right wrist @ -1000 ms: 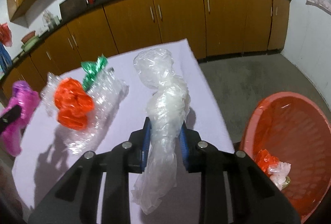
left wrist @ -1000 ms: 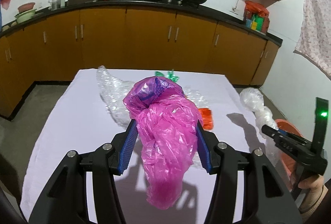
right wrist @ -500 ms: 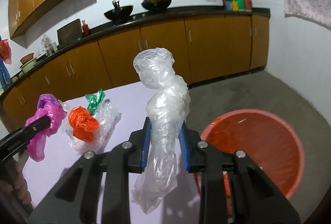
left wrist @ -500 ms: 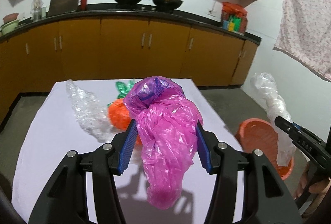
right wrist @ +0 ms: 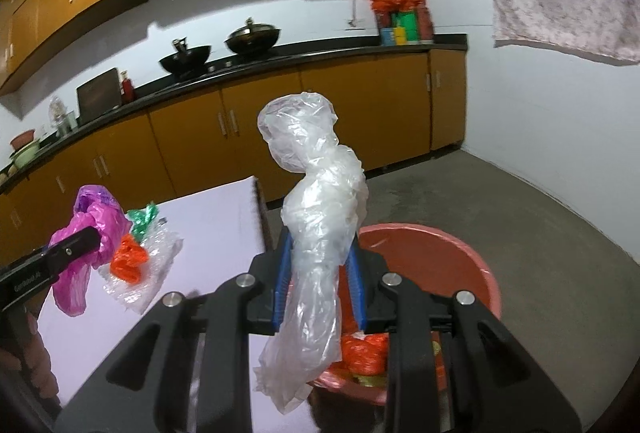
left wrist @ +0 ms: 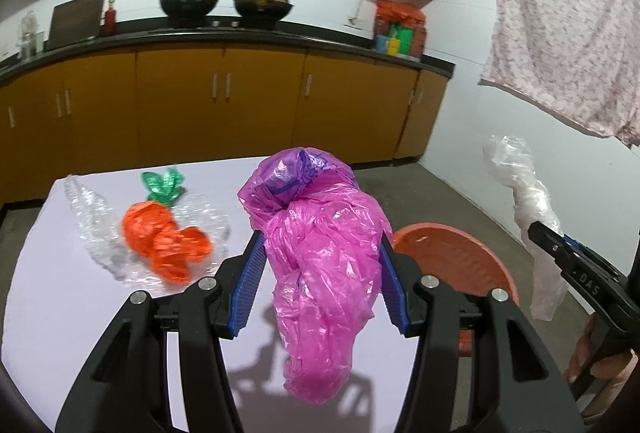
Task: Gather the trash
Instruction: 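Carry the pink bag and clear bag over the wastebasket with both tools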
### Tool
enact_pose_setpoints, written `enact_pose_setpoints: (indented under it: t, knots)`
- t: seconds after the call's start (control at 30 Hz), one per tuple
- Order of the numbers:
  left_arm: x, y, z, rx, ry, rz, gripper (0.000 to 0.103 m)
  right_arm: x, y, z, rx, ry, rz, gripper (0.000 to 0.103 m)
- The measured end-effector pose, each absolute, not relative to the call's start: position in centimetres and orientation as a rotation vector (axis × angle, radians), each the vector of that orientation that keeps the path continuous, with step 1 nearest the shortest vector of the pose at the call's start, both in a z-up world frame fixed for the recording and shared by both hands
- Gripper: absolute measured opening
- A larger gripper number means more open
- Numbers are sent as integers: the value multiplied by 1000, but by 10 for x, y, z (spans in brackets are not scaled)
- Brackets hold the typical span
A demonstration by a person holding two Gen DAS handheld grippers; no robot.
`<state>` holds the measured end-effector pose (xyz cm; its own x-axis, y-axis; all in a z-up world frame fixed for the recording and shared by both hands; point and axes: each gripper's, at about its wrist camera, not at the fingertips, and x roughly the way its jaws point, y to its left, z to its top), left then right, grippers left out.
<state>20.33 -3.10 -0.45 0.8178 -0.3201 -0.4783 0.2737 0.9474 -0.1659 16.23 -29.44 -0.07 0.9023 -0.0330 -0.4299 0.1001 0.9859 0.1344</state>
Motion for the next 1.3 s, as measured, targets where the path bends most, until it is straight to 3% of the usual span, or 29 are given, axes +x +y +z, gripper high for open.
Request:
enact_pose_setpoints:
  t: [0.7, 1.3]
  knots:
    - [214, -140, -27, -9, 593, -491, 54, 152, -361, -13, 173, 439, -189, 26]
    - [241, -188, -54, 35, 672, -535, 54, 178, -388, -38, 247, 481, -195, 26]
